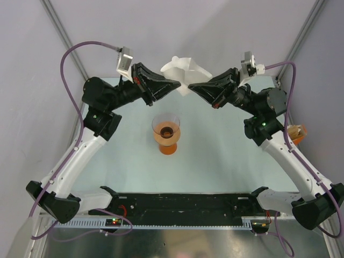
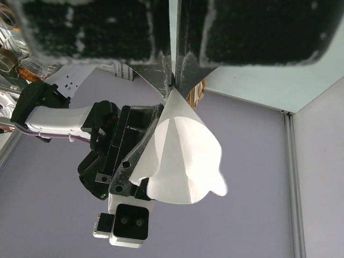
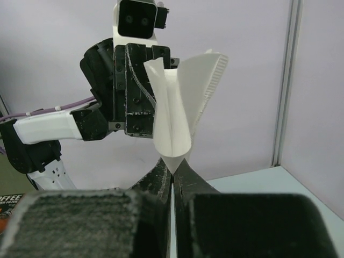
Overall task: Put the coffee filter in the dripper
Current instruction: Place the coffee filter in the coffee dripper.
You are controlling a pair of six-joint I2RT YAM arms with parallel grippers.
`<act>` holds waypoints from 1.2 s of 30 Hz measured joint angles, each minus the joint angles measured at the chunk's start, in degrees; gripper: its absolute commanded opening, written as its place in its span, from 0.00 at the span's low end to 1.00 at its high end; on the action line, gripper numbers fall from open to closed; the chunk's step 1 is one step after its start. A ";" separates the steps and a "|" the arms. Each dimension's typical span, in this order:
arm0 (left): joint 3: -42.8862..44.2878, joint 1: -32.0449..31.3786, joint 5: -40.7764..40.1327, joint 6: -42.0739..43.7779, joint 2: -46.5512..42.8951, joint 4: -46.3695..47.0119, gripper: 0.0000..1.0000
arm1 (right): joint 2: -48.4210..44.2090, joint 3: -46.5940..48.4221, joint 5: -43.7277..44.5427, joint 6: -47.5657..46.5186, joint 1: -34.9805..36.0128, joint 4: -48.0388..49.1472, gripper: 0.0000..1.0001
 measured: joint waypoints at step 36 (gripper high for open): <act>-0.74 0.44 -3.58 -6.45 1.95 8.79 0.00 | 5.90 1.01 0.52 2.75 1.36 2.47 0.52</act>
